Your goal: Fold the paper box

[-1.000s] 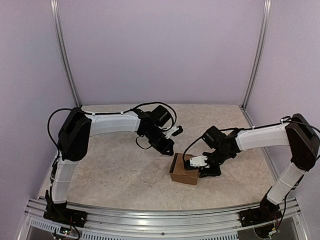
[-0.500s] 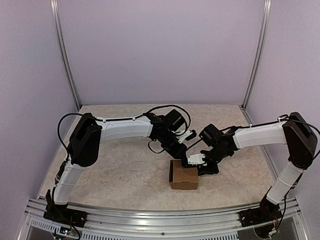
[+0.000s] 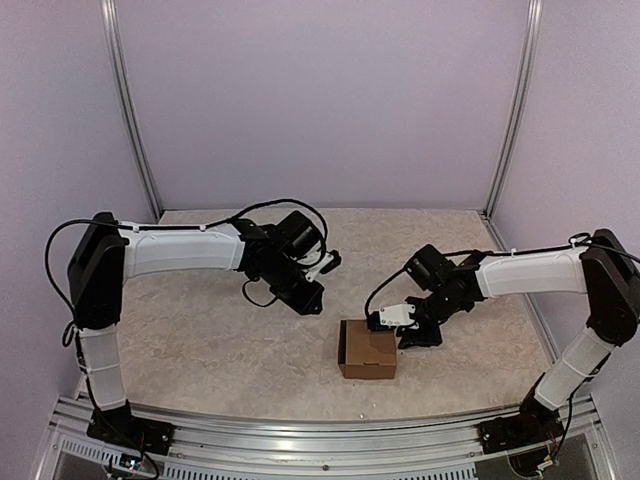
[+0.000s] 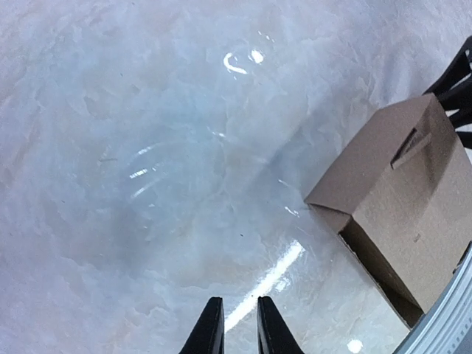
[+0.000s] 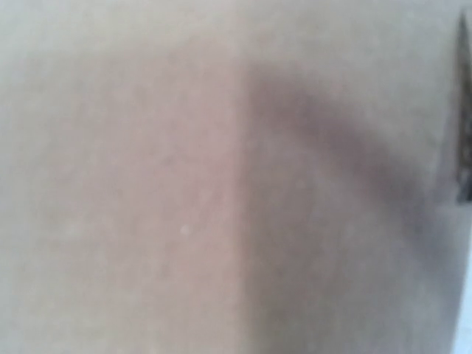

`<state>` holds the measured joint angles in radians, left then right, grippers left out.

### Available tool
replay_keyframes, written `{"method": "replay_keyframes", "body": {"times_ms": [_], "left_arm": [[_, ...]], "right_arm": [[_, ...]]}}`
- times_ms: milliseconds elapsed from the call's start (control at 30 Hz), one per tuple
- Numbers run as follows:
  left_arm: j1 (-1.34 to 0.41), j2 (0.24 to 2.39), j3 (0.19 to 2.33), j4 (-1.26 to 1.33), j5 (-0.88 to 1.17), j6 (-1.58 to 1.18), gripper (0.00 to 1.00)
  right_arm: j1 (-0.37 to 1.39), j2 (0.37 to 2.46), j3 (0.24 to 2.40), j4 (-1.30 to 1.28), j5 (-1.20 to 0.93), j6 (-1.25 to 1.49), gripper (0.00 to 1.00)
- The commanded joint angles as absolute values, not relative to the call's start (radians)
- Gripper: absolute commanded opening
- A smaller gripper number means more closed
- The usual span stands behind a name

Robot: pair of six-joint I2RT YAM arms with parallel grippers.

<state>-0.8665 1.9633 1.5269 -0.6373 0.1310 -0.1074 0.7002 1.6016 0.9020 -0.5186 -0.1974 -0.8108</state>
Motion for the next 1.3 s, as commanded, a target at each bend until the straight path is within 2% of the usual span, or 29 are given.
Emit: {"method": "replay_keyframes", "body": {"times_ms": [0, 167, 333, 500, 933, 1267], "left_arm": [[-0.943, 1.984, 1.452, -0.682, 0.176, -0.092, 0.14], [-1.047, 2.003, 1.418, -0.666, 0.209, -0.101, 0.12], [-1.099, 2.042, 1.473, -0.657, 0.237, -0.115, 0.11], [-1.112, 2.106, 1.578, -0.633, 0.271, -0.115, 0.11], [-1.111, 2.219, 1.749, -0.633, 0.305, -0.122, 0.10], [-1.068, 2.044, 1.523, -0.729, 0.243, -0.096, 0.10]], "right_arm": [[0.710, 1.579, 0.887, -0.562, -0.204, -0.795, 0.29], [0.738, 1.569, 0.864, -0.580, -0.195, -0.811, 0.29], [0.781, 1.549, 0.841, -0.611, -0.232, -0.837, 0.29], [0.837, 1.543, 0.837, -0.594, -0.295, -0.818, 0.30], [0.894, 1.579, 0.848, -0.547, -0.251, -0.804, 0.29], [0.850, 1.485, 0.806, -0.576, -0.187, -0.822, 0.29]]}}
